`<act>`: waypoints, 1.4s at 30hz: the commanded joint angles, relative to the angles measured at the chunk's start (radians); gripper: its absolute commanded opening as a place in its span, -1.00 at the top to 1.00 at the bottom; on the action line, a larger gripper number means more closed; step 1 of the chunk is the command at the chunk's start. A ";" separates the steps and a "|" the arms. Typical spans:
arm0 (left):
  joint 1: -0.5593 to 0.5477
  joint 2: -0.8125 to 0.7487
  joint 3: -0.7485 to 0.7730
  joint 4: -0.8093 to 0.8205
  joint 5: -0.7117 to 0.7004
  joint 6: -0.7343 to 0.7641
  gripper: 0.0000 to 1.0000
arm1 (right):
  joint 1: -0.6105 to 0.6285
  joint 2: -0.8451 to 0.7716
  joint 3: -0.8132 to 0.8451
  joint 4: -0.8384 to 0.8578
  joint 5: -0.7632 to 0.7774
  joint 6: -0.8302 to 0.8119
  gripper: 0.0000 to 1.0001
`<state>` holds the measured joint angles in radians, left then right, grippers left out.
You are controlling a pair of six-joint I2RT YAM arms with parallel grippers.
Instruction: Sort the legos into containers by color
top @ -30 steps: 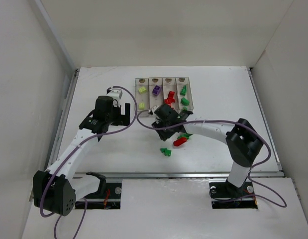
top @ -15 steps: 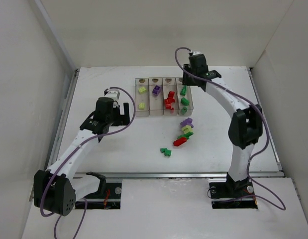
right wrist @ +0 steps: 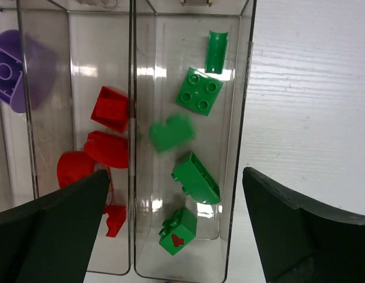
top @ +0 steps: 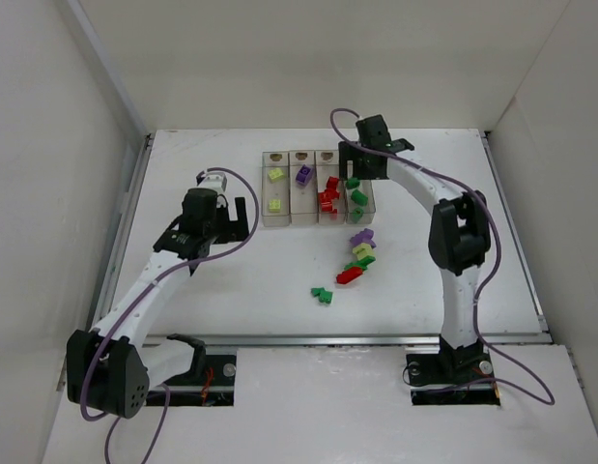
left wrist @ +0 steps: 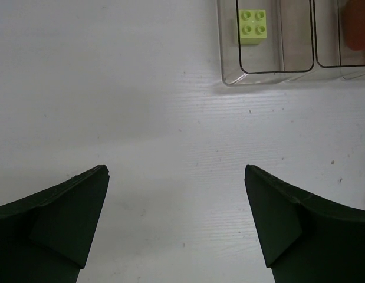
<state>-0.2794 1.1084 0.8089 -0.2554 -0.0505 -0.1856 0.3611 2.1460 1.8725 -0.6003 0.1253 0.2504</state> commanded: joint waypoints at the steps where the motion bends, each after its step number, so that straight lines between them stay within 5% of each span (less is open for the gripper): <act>1: 0.008 -0.001 -0.005 0.033 -0.012 -0.014 -0.98 | -0.001 -0.096 0.028 0.014 0.000 -0.019 -1.00; 10: 0.008 -0.001 -0.005 0.033 -0.012 -0.014 -0.98 | 0.179 -0.429 -0.209 0.033 0.036 -0.193 -1.00; 13: 0.008 -0.010 -0.005 0.033 -0.003 -0.014 -0.98 | 0.362 -0.535 -0.384 0.022 -0.004 -0.296 -1.00; 17: 0.008 -0.010 -0.014 0.044 0.008 -0.014 -0.98 | 0.496 -0.557 -0.548 -0.074 -0.004 -0.222 -1.00; 22: 0.008 -0.019 -0.024 0.053 0.031 -0.035 -0.98 | 0.631 -0.627 -0.749 0.015 -0.099 -0.146 -0.74; 31: 0.008 -0.067 -0.053 0.062 0.067 -0.046 -0.98 | 0.642 -0.477 -0.701 -0.021 -0.111 -0.164 -0.69; 42: 0.043 -0.107 -0.071 0.062 0.067 -0.055 -0.98 | 0.651 -0.347 -0.635 -0.116 -0.099 -0.194 -0.17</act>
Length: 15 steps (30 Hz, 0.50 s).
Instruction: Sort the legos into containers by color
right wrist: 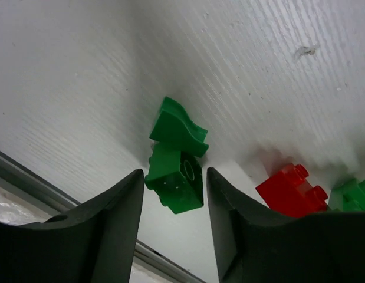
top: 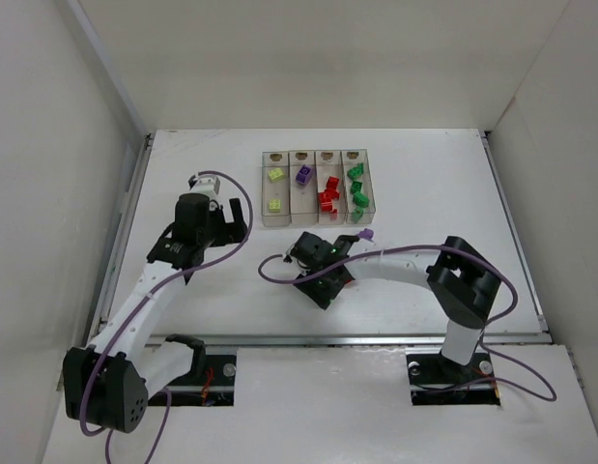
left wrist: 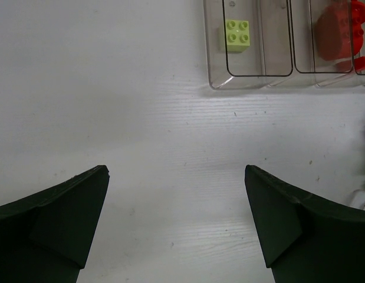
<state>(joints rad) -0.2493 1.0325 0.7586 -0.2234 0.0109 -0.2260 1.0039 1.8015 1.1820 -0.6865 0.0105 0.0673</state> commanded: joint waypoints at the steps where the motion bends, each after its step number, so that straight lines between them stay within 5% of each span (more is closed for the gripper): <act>1: 0.022 -0.031 -0.021 0.030 0.006 -0.015 -0.98 | 0.009 -0.002 0.056 -0.041 0.031 -0.011 -0.01; 3: 0.022 -0.040 -0.021 0.030 0.015 -0.015 -0.98 | 0.009 -0.017 0.056 -0.032 0.031 -0.011 0.26; 4: 0.033 -0.040 -0.021 0.030 0.026 -0.015 -0.98 | 0.009 -0.027 0.056 -0.031 0.022 -0.011 0.68; 6: 0.033 -0.040 -0.021 0.030 0.026 -0.015 -0.98 | 0.009 -0.051 0.067 -0.021 -0.003 -0.011 1.00; 11: 0.033 -0.040 -0.021 0.030 0.035 -0.015 -0.98 | 0.009 -0.166 0.131 -0.011 -0.050 -0.001 1.00; 15: 0.042 -0.040 -0.021 0.030 0.046 -0.015 -0.98 | -0.155 -0.220 0.192 0.056 0.026 0.071 1.00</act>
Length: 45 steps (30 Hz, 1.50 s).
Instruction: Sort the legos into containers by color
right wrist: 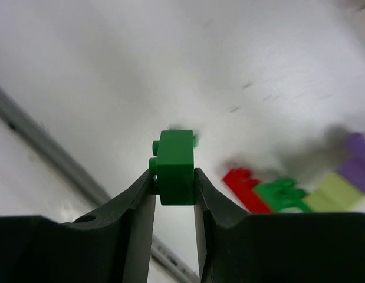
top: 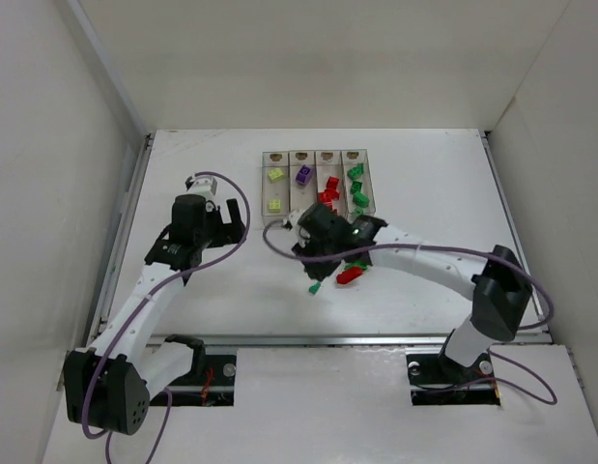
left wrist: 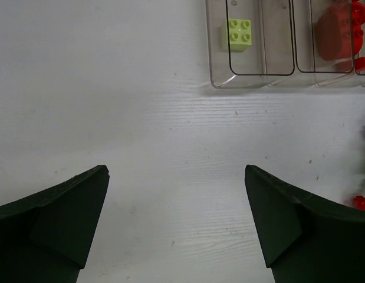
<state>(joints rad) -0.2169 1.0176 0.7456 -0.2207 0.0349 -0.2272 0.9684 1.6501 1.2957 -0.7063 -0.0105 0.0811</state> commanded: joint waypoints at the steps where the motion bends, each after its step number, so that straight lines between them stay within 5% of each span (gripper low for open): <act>1: 0.010 -0.025 -0.008 0.027 0.022 -0.014 -0.98 | -0.164 -0.069 0.112 0.093 0.058 0.081 1.00; 4: 0.019 -0.025 -0.017 0.037 0.060 -0.005 -0.98 | -0.339 -0.037 0.175 0.152 0.114 0.202 0.93; 7: 0.019 -0.025 -0.017 0.037 0.123 0.021 -0.77 | -0.469 0.081 0.284 0.162 0.129 0.240 0.93; 10: 0.019 -0.025 -0.017 0.046 0.207 0.061 -0.54 | -0.533 0.224 0.416 0.123 0.141 0.240 0.93; 16: 0.019 0.013 0.015 0.027 0.352 0.164 -0.46 | -0.583 0.427 0.600 0.057 0.156 0.169 0.86; 19: -0.050 0.079 0.089 -0.023 0.388 0.291 -0.46 | -0.594 0.464 0.623 0.057 0.165 0.158 0.55; 21: -0.084 0.117 0.162 -0.086 0.388 0.392 -0.46 | -0.603 0.473 0.636 0.057 0.165 0.158 -0.01; 23: -0.165 0.186 0.219 -0.138 0.379 0.466 -0.58 | -0.614 0.473 0.645 0.057 0.165 0.158 -0.35; 28: -0.413 0.337 0.360 -0.271 0.278 0.621 -0.80 | -0.614 0.473 0.677 0.057 0.138 0.128 -0.86; 34: -0.622 0.505 0.391 -0.275 0.303 0.709 -0.90 | -0.614 0.338 0.601 0.073 0.127 0.128 -0.96; 45: -0.665 0.723 0.436 -0.215 0.238 0.695 -0.63 | -0.614 0.105 0.406 0.160 0.115 0.147 -0.98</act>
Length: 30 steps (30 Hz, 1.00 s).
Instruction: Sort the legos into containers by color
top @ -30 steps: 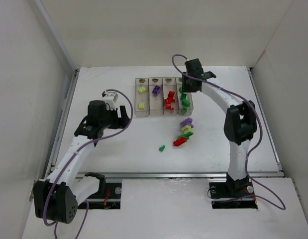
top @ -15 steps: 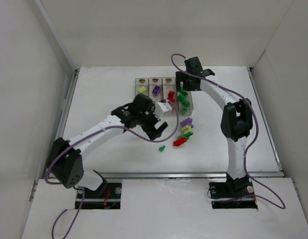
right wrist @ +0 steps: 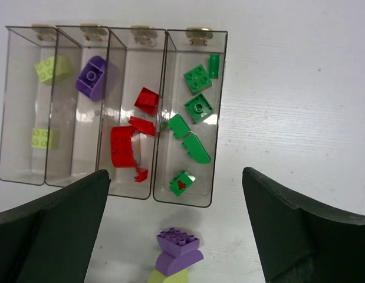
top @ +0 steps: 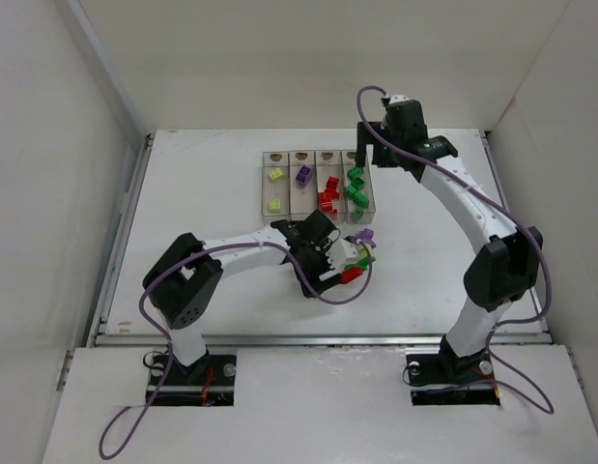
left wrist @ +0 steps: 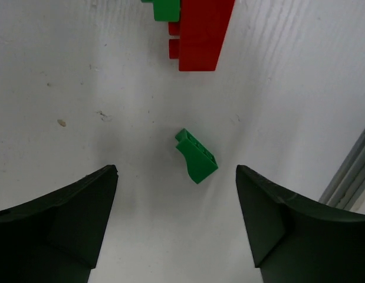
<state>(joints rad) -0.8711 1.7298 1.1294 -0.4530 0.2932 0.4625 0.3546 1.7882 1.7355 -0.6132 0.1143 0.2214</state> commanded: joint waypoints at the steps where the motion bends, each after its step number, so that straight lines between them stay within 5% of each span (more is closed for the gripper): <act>1: -0.022 0.022 0.052 0.028 -0.029 -0.025 -0.57 | 0.000 -0.048 -0.043 0.067 -0.010 0.007 -0.98; 9: -0.022 0.074 0.029 0.070 -0.052 -0.048 0.17 | 0.000 -0.058 -0.063 0.058 0.013 -0.002 -0.98; 11: -0.022 0.074 0.029 0.057 -0.062 -0.059 0.58 | 0.000 -0.058 -0.073 0.058 0.004 -0.002 -1.00; 15: -0.022 0.074 0.056 0.001 -0.043 -0.071 1.00 | 0.000 -0.058 -0.073 0.067 -0.007 -0.002 -1.00; 22: 0.001 -0.001 0.239 -0.009 -0.097 -0.062 1.00 | -0.049 -0.111 -0.068 0.067 0.001 0.018 -1.00; 30: 0.061 0.190 0.535 0.244 -0.160 -0.119 1.00 | -0.187 -0.323 -0.347 0.283 0.051 0.199 -1.00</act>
<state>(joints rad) -0.8265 1.8370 1.5871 -0.3420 0.1772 0.3855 0.2062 1.5505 1.4403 -0.4808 0.1287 0.3355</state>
